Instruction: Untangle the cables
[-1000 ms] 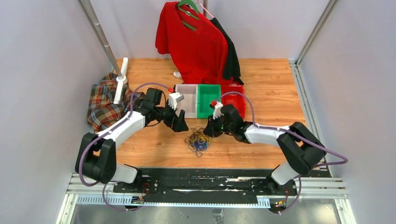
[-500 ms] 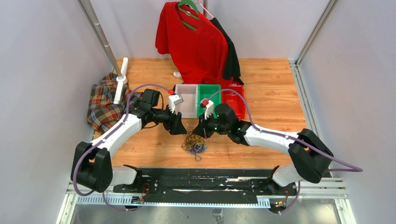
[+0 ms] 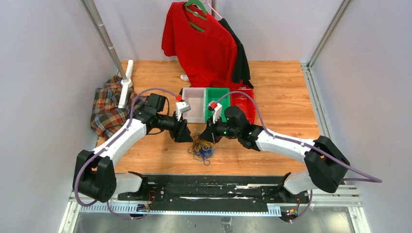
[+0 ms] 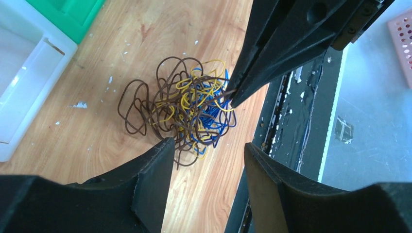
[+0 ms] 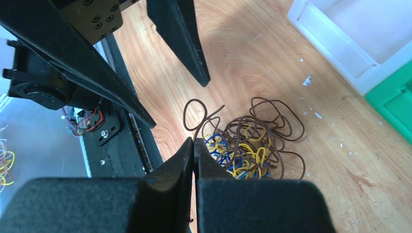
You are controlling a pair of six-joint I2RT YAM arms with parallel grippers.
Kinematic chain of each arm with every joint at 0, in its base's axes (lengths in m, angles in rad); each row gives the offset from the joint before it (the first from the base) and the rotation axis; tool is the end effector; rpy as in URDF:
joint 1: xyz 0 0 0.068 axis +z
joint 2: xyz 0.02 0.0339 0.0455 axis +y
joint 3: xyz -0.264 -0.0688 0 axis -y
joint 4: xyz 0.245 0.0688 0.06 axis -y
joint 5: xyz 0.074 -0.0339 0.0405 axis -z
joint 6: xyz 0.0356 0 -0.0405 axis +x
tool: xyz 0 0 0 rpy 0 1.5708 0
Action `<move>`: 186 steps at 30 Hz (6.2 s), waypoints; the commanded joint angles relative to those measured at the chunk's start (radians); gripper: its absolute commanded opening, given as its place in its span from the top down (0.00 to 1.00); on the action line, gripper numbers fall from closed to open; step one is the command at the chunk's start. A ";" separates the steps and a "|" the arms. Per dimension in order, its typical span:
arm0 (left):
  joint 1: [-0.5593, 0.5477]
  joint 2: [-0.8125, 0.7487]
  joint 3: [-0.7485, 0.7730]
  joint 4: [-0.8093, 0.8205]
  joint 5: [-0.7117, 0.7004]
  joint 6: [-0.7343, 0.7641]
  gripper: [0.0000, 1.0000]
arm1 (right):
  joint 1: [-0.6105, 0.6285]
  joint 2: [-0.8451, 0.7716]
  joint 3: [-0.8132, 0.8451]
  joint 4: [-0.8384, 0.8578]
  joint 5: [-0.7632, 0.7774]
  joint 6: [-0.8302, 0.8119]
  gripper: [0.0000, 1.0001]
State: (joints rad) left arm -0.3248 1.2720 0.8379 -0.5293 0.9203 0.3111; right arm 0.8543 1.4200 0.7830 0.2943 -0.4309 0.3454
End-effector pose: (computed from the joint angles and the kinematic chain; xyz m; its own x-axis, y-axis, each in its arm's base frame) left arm 0.2225 -0.1048 0.2387 -0.5499 0.3808 -0.7434 0.8320 0.3282 -0.4474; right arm 0.1944 0.2459 0.2413 -0.5271 -0.1369 -0.8387 -0.8131 0.3681 0.4510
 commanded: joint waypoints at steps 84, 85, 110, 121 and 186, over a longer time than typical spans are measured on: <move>-0.008 -0.227 0.767 -0.352 -0.262 -0.145 1.00 | 0.114 0.132 0.183 0.047 0.303 -0.094 0.26; -0.008 -0.226 0.774 -0.351 -0.263 -0.145 1.00 | 0.114 0.138 0.184 0.052 0.301 -0.090 0.25; -0.008 -0.215 0.848 -0.366 -0.290 -0.111 1.00 | 0.114 0.161 0.193 0.071 0.274 -0.085 0.25; -0.008 -0.197 0.989 -0.389 -0.322 -0.094 1.00 | 0.113 0.202 0.211 0.106 0.271 -0.086 0.26; -0.007 -0.323 1.001 -0.083 -0.949 0.004 0.99 | 0.225 0.292 0.476 -0.073 0.296 -0.231 0.99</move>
State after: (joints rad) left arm -0.3252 1.0527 2.0315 -0.5949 0.0029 0.3439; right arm 1.1030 1.7748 1.2308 0.2272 -0.1635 0.1268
